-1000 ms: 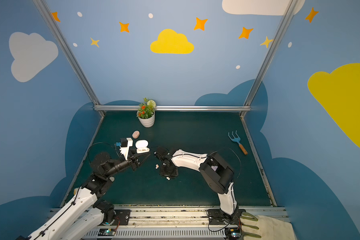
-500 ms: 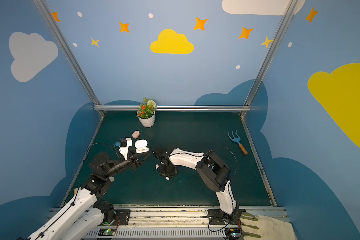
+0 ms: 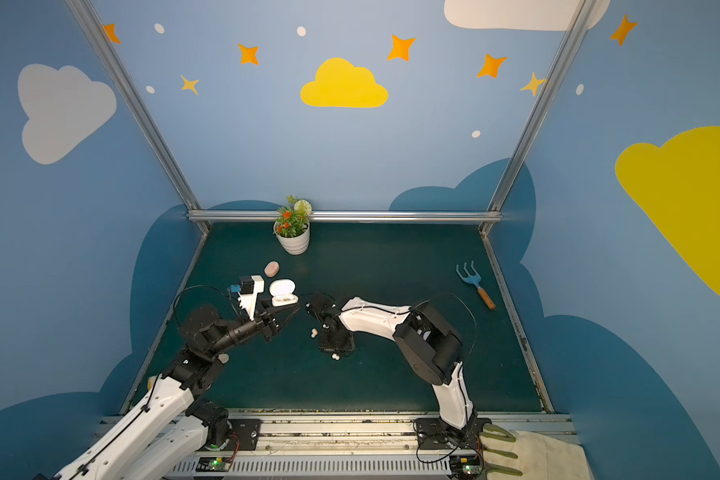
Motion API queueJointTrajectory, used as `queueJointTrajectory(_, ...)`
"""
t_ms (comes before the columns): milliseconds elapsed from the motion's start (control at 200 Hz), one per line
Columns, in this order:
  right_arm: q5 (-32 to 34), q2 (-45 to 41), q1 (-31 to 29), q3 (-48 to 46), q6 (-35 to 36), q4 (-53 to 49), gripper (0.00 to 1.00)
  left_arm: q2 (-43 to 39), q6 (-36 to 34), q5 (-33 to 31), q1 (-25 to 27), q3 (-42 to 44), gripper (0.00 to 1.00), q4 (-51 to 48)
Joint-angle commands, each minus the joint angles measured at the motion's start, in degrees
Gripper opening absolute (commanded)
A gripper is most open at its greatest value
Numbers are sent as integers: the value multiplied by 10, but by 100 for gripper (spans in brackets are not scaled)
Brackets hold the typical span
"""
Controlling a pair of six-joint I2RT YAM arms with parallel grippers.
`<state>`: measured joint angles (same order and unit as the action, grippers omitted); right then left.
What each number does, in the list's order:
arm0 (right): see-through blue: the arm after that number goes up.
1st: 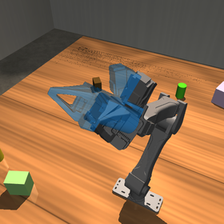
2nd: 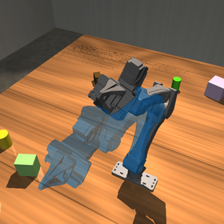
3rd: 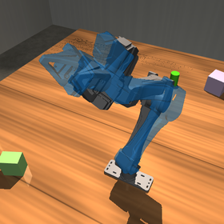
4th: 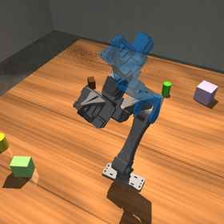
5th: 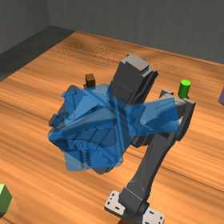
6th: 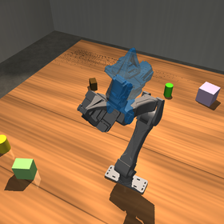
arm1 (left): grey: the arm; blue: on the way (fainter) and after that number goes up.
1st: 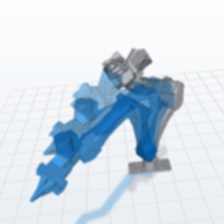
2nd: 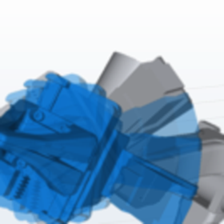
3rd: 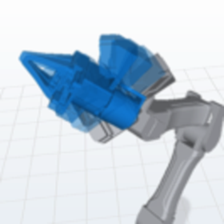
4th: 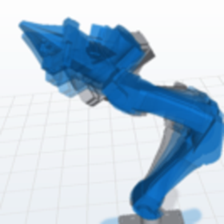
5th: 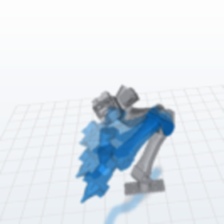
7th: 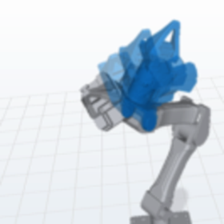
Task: Insert the wireless bluetooth earbuds into the charging case
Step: 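Close the right gripper on the white earbud, then lift the earbud and carry it to the case in the left gripper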
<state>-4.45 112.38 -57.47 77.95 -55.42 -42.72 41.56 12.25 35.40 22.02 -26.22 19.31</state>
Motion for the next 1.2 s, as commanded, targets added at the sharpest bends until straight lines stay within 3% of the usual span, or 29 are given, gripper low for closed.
queueJointTrajectory(0, 25, -52, 9, -20, 2, 3, 13, 1, -5, 10, -1, 6, 20, 7)
queueJointTrajectory(345, 8, -170, 63, -77, 28, 45, 12, 22, -1, 39, 5, 16, 20, 48)
queueJointTrajectory(701, -66, -317, 124, -100, 64, 121, 12, 95, -15, 54, 56, 6, 21, 104)
queueJointTrajectory(1192, -134, -456, 131, -97, 65, 184, 11, 230, -43, 64, 127, -17, 21, 259)
